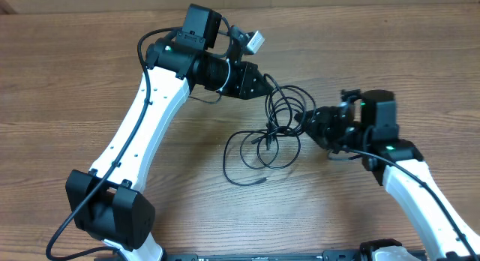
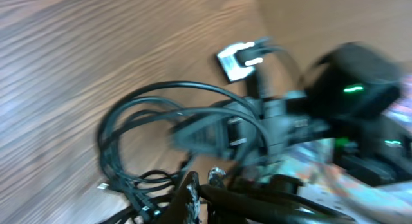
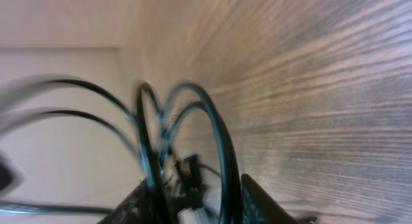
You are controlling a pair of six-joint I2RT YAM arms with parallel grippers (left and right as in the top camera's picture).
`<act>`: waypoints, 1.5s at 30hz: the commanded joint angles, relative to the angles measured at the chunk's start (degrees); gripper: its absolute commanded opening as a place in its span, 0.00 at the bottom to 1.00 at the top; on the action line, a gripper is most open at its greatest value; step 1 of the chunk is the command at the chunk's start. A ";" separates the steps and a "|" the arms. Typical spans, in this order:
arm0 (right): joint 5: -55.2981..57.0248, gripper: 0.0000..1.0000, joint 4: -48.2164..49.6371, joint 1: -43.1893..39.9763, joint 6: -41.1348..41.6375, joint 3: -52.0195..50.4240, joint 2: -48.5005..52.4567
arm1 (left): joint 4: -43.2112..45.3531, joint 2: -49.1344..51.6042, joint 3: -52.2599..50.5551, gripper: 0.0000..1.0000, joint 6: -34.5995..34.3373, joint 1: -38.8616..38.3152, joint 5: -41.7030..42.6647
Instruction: Untangle cables
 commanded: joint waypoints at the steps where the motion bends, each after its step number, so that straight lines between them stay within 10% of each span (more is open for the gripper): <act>1: 3.10 0.22 0.81 4.15 -0.85 0.24 3.23 | 0.68 -0.55 1.20 0.04 -1.46 -0.15 9.25; 4: 4.81 0.04 2.16 6.71 -0.83 0.24 6.25 | -0.13 -0.55 1.20 0.04 -1.44 -0.15 9.25; 16: 24.17 0.04 -6.93 0.04 -0.83 0.24 10.54 | -12.61 -0.55 1.22 0.04 -12.85 7.06 -20.48; 29: -27.32 0.04 14.93 -16.35 2.10 0.28 3.74 | -20.74 -0.55 1.20 0.04 -13.14 13.29 -36.65; 38: -31.87 0.04 20.31 -15.76 11.54 0.31 -6.27 | -19.67 -0.48 -1.09 0.04 -22.62 13.55 -73.13; 45: -30.25 0.04 40.92 -15.78 24.41 0.31 -13.64 | -19.69 -0.48 -3.17 0.04 -22.91 16.00 -71.84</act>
